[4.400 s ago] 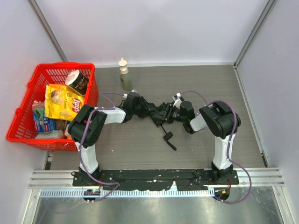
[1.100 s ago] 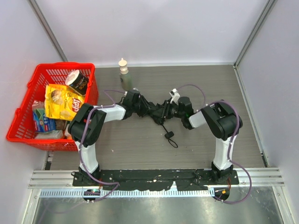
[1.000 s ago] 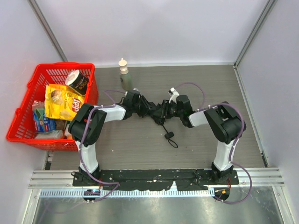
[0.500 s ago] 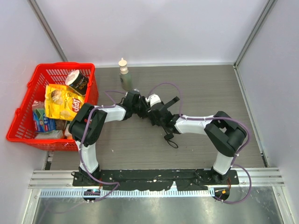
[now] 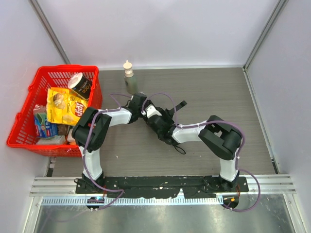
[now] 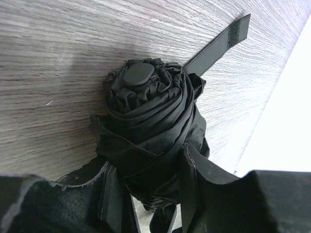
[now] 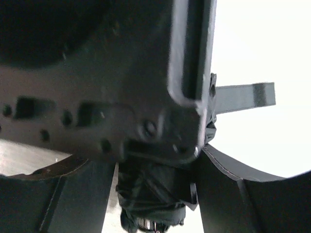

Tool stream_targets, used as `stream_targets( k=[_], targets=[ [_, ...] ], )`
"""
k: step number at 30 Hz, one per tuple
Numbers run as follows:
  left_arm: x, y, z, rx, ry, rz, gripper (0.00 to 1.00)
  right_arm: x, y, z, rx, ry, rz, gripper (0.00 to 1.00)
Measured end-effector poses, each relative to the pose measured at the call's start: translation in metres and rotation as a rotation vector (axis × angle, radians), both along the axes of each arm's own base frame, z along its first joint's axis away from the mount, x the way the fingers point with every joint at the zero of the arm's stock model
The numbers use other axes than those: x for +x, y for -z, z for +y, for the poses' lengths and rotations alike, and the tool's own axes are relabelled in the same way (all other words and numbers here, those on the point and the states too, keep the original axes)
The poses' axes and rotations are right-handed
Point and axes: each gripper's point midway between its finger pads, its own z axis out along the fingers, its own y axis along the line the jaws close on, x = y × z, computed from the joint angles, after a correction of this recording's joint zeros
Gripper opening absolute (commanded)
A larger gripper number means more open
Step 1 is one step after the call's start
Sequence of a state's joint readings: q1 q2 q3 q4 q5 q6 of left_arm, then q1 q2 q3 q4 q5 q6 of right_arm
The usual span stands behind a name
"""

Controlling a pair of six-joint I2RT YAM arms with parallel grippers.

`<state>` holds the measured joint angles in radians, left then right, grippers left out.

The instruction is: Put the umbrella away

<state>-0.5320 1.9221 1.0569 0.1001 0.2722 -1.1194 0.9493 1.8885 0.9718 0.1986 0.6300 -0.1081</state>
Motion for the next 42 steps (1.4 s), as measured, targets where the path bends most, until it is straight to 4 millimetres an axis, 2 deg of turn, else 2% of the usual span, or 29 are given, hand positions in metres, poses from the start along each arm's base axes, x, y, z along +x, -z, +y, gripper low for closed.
stream_targets(
  k=[2,4,5,6,7,8,9,13,17,19,21,22,23,25,28,33,42],
  targets=[
    [0.000,0.000,0.000,0.001,-0.002,0.007,0.00,0.004,0.000,0.002,-0.017,0.030,-0.029,0.62],
    [0.001,0.000,0.002,-0.003,-0.007,0.019,0.00,0.008,0.001,0.002,-0.017,0.061,-0.050,0.50],
    [0.001,0.001,0.003,-0.004,-0.007,0.021,0.00,0.008,0.001,0.002,-0.013,0.075,-0.056,0.36],
    [0.000,0.001,0.003,-0.002,-0.008,0.023,0.00,0.008,0.002,0.001,-0.011,0.084,-0.060,0.30],
    [0.000,0.002,0.004,0.002,-0.008,0.024,0.00,0.008,0.003,0.001,-0.010,0.090,-0.063,0.18],
    [0.000,0.002,0.004,0.003,-0.009,0.024,0.00,0.008,0.003,0.002,-0.006,0.092,-0.063,0.12],
    [0.000,0.002,0.004,0.004,-0.009,0.024,0.00,0.008,0.002,0.001,-0.007,0.096,-0.065,0.01],
    [0.001,0.002,0.004,0.008,-0.009,0.019,0.00,0.008,0.005,0.001,0.021,0.096,-0.057,0.01],
    [0.000,0.001,0.004,0.004,-0.006,0.004,0.34,0.010,0.009,-0.001,0.135,0.078,-0.004,0.01],
    [0.001,0.001,0.004,-0.002,-0.007,-0.008,0.46,0.011,0.011,-0.001,0.218,0.059,0.037,0.01],
    [0.002,0.001,0.005,-0.005,-0.015,-0.025,0.53,0.013,0.014,0.000,0.321,0.029,0.090,0.01],
    [0.003,0.001,0.005,-0.006,-0.018,-0.033,0.66,0.014,0.016,0.000,0.362,0.014,0.112,0.01],
    [0.004,0.000,0.006,-0.009,-0.023,-0.042,0.74,0.015,0.017,0.001,0.432,-0.001,0.143,0.01],
    [0.006,-0.005,0.005,-0.027,-0.028,-0.059,0.84,0.019,0.016,0.003,0.553,-0.030,0.191,0.01],
    [0.004,-0.013,0.009,-0.029,-0.018,-0.075,0.87,0.028,0.012,0.003,0.771,-0.064,0.269,0.01],
    [0.004,-0.014,0.010,-0.019,-0.012,-0.087,0.89,0.027,0.005,0.001,1.039,-0.130,0.376,0.01],
    [0.004,-0.014,0.008,-0.011,0.016,-0.090,0.91,0.022,0.004,0.002,1.184,-0.167,0.490,0.01]
  ],
)
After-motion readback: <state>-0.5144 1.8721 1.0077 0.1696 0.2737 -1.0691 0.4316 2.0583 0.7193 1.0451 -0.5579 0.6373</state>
